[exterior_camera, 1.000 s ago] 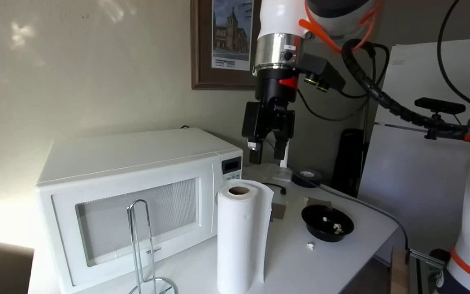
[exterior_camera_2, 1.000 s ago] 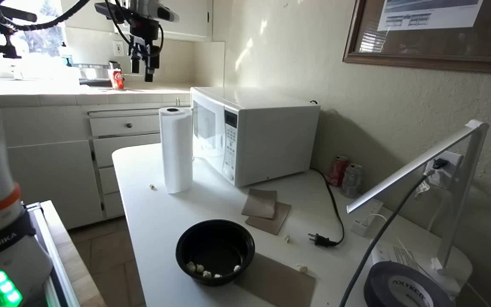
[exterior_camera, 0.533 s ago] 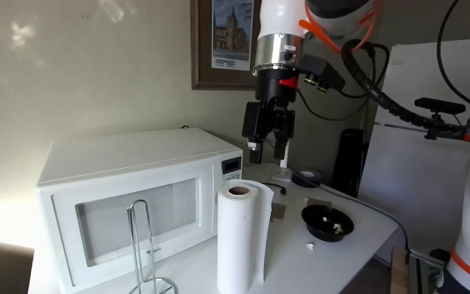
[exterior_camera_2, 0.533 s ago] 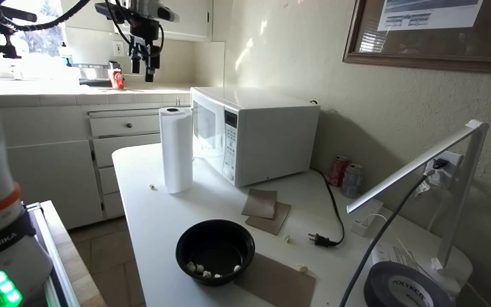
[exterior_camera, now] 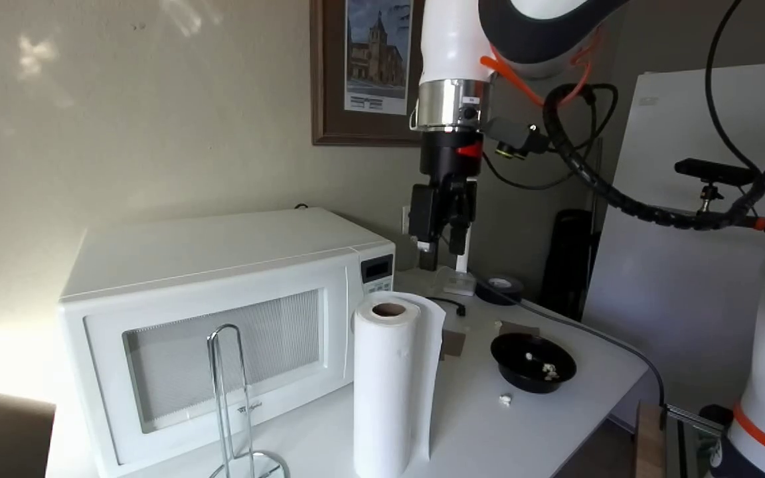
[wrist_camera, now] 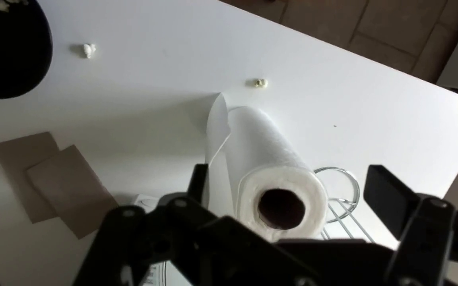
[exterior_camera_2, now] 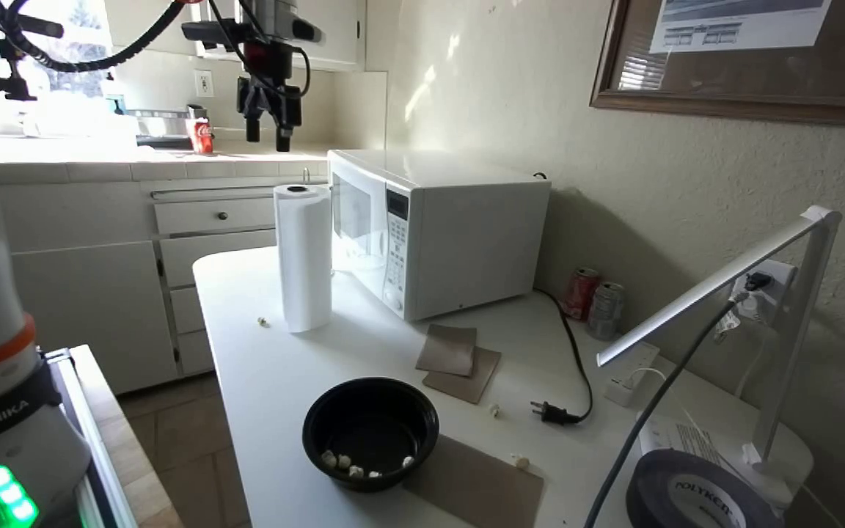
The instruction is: Put the paper towel roll on the metal stand
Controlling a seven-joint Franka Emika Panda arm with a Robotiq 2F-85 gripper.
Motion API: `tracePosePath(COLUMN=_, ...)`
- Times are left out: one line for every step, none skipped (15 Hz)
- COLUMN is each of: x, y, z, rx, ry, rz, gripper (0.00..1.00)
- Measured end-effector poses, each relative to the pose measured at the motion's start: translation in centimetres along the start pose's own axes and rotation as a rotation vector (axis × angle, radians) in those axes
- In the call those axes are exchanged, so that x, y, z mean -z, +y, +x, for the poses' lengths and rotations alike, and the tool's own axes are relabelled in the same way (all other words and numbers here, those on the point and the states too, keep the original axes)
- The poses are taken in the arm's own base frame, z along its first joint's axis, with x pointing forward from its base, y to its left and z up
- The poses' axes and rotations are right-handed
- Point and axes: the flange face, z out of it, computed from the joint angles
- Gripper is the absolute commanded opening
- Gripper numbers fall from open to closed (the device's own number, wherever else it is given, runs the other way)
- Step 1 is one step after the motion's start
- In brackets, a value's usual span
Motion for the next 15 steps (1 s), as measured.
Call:
tracePosePath(x=-0.3, y=0.4, z=0.2, rx=0.009, ry=0.001, rz=-0.007, gripper=1.0)
tracePosePath(x=-0.7, y=0.8, z=0.5, rx=0.017, ry=0.006, rz=-0.014, gripper=1.0)
tracePosePath(x=-1.2, y=1.1, z=0.8, rx=0.022, ry=0.016, rz=-0.016, gripper=1.0)
tracePosePath(x=-1.7, y=1.5, z=1.1, rx=0.024, ry=0.027, rz=-0.014, gripper=1.0)
tracePosePath(x=-2.3, y=1.9, z=1.4, rx=0.025, ry=0.042, rz=-0.011, gripper=1.0)
tracePosePath(x=-2.9, y=2.4, z=1.8, rx=0.024, ry=0.058, rz=-0.008, gripper=1.0)
tracePosePath(x=-3.5, y=2.7, z=2.1, rx=0.021, ry=0.073, rz=-0.006, gripper=1.0)
tracePosePath(x=-4.1, y=3.1, z=2.4, rx=0.018, ry=0.087, rz=-0.004, gripper=1.0)
tracePosePath(x=-4.7, y=3.3, z=2.7, rx=0.014, ry=0.101, rz=-0.002, gripper=1.0)
tracePosePath(x=-5.3, y=3.4, z=2.9, rx=0.01, ry=0.116, rz=0.001, gripper=1.0)
tracePosePath(x=-5.9, y=3.5, z=3.2, rx=0.009, ry=0.126, rz=0.003, gripper=1.0)
tracePosePath(x=-6.4, y=3.5, z=3.4, rx=0.008, ry=0.135, rz=0.005, gripper=1.0)
tracePosePath(x=-6.9, y=3.6, z=3.7, rx=0.008, ry=0.142, rz=0.007, gripper=0.95)
tracePosePath(x=-7.3, y=3.6, z=3.9, rx=0.007, ry=0.148, rz=0.008, gripper=0.88)
tracePosePath(x=-7.7, y=3.6, z=4.0, rx=0.006, ry=0.152, rz=0.009, gripper=0.74)
